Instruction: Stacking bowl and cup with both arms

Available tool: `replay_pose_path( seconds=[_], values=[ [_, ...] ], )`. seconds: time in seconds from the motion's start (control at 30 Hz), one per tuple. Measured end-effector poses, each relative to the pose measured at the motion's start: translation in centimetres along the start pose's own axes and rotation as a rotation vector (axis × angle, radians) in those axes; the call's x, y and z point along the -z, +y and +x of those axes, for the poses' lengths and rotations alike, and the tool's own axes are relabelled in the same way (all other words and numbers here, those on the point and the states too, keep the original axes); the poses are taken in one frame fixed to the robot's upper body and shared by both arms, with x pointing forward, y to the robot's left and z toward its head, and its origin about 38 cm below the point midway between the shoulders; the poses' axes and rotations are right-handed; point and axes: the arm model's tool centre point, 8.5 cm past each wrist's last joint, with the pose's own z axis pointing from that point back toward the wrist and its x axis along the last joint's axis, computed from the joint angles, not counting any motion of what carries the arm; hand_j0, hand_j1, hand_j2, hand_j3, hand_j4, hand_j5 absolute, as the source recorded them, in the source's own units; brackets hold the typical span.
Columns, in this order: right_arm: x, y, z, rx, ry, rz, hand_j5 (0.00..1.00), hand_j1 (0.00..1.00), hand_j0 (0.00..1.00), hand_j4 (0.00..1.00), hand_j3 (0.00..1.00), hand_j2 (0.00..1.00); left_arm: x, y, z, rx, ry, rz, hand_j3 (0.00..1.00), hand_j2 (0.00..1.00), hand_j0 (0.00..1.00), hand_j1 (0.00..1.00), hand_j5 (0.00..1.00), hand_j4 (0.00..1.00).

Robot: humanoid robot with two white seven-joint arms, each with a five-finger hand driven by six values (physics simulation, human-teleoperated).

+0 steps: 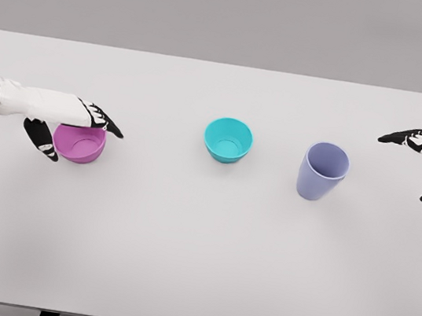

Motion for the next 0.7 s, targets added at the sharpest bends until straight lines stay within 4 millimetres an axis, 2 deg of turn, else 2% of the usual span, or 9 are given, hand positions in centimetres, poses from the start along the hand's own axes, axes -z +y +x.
replay_pose_path(
  seconds=[0.7],
  values=[
    [0.0, 0.0, 0.01, 0.0, 0.0, 0.0, 1.0, 1.0, 1.0, 1.0, 1.0, 1.0, 0.33, -0.33, -0.84, -0.013, 0.023, -0.008, 1.0, 1.0, 1.0, 1.0, 1.0, 1.0]
  ],
)
